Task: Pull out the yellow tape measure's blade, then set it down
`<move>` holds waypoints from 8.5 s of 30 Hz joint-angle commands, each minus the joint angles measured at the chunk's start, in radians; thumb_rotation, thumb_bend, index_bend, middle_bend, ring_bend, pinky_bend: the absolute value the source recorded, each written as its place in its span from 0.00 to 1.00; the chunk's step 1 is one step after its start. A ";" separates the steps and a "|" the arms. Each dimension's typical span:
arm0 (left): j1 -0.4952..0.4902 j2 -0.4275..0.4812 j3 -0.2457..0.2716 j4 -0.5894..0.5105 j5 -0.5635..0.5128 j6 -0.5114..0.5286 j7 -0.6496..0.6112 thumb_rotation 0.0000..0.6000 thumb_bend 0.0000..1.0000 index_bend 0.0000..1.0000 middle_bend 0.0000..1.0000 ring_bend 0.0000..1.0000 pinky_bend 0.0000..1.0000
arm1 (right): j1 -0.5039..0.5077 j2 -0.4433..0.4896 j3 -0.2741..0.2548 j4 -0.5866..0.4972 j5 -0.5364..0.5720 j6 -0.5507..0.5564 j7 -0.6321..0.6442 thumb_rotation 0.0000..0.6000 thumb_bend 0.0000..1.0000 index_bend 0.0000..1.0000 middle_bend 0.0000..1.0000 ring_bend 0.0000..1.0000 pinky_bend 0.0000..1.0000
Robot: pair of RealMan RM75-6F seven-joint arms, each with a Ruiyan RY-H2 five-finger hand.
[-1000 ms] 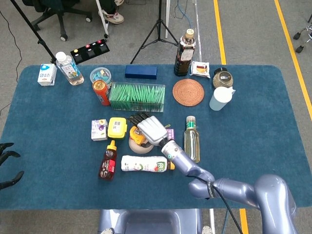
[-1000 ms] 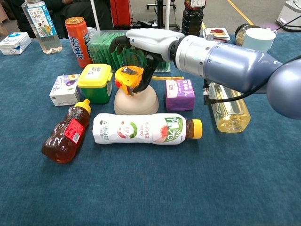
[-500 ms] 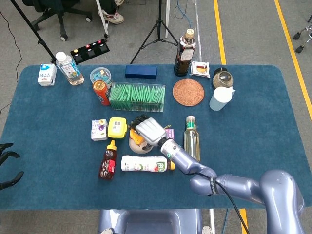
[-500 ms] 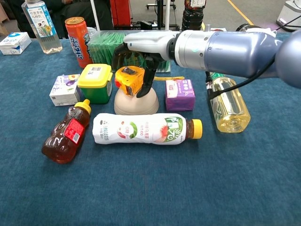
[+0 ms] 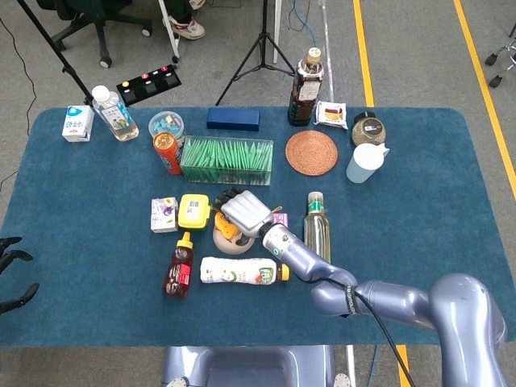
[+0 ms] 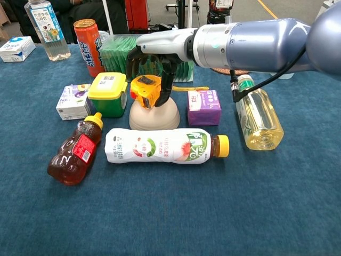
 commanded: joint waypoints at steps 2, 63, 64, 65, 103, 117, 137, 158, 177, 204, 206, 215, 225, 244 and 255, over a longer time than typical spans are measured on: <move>0.001 0.000 0.000 0.001 -0.003 0.000 -0.001 1.00 0.24 0.35 0.19 0.12 0.22 | 0.013 0.001 -0.005 0.010 0.011 -0.011 -0.003 1.00 0.05 0.27 0.24 0.17 0.14; -0.156 0.054 -0.055 -0.091 0.058 -0.153 0.103 1.00 0.24 0.35 0.19 0.15 0.22 | -0.002 0.145 -0.051 -0.302 0.396 0.337 -0.185 1.00 0.16 0.68 0.59 0.63 0.62; -0.165 0.057 -0.059 -0.098 0.056 -0.163 0.111 1.00 0.24 0.35 0.19 0.15 0.22 | -0.009 0.152 -0.049 -0.319 0.404 0.361 -0.190 1.00 0.16 0.68 0.60 0.63 0.63; -0.176 0.058 -0.064 -0.105 0.055 -0.173 0.118 1.00 0.24 0.35 0.19 0.16 0.23 | -0.015 0.159 -0.048 -0.335 0.410 0.382 -0.197 1.00 0.16 0.68 0.60 0.64 0.63; -0.511 -0.045 -0.240 -0.312 -0.340 -0.373 0.414 1.00 0.20 0.35 0.24 0.25 0.32 | -0.245 0.266 -0.052 -0.551 0.325 0.591 -0.137 1.00 0.19 0.68 0.64 0.70 0.68; -0.611 -0.223 -0.236 -0.306 -0.420 -0.318 0.534 1.00 0.16 0.35 0.25 0.26 0.39 | -0.271 0.229 -0.018 -0.543 0.349 0.608 -0.139 1.00 0.19 0.68 0.64 0.70 0.68; -0.733 -0.345 -0.300 -0.274 -0.606 -0.287 0.596 0.85 0.11 0.28 0.20 0.11 0.31 | -0.263 0.159 0.055 -0.523 0.419 0.643 -0.157 1.00 0.20 0.68 0.63 0.70 0.68; -0.834 -0.434 -0.302 -0.259 -0.719 -0.223 0.681 0.70 0.13 0.10 0.04 0.00 0.26 | -0.226 0.052 0.108 -0.474 0.474 0.724 -0.241 1.00 0.23 0.68 0.63 0.71 0.68; -0.901 -0.513 -0.308 -0.195 -0.796 -0.202 0.713 0.76 0.20 0.07 0.03 0.00 0.26 | -0.210 -0.014 0.155 -0.467 0.480 0.767 -0.266 1.00 0.23 0.68 0.63 0.71 0.69; -0.943 -0.571 -0.305 -0.153 -0.825 -0.173 0.737 0.76 0.21 0.07 0.03 0.00 0.26 | -0.215 -0.056 0.190 -0.486 0.469 0.796 -0.284 1.00 0.23 0.68 0.63 0.71 0.69; -0.944 -0.572 -0.305 -0.152 -0.826 -0.171 0.737 0.76 0.21 0.07 0.03 0.00 0.26 | -0.213 -0.061 0.192 -0.485 0.468 0.798 -0.287 1.00 0.23 0.68 0.63 0.71 0.69; -0.950 -0.578 -0.307 -0.153 -0.836 -0.170 0.738 0.76 0.21 0.07 0.03 0.00 0.26 | -0.203 -0.081 0.208 -0.491 0.466 0.812 -0.302 1.00 0.23 0.68 0.63 0.71 0.70; -0.956 -0.583 -0.309 -0.148 -0.838 -0.166 0.739 0.77 0.21 0.07 0.03 0.00 0.26 | -0.194 -0.098 0.221 -0.491 0.468 0.817 -0.312 1.00 0.23 0.68 0.63 0.71 0.70; -0.959 -0.596 -0.315 -0.146 -0.844 -0.164 0.725 0.75 0.22 0.06 0.03 0.00 0.26 | -0.192 -0.118 0.233 -0.499 0.468 0.821 -0.311 1.00 0.23 0.68 0.63 0.71 0.71; -0.965 -0.609 -0.315 -0.143 -0.843 -0.160 0.727 0.75 0.21 0.06 0.03 0.00 0.26 | -0.193 -0.122 0.237 -0.511 0.462 0.825 -0.312 1.00 0.23 0.68 0.63 0.72 0.71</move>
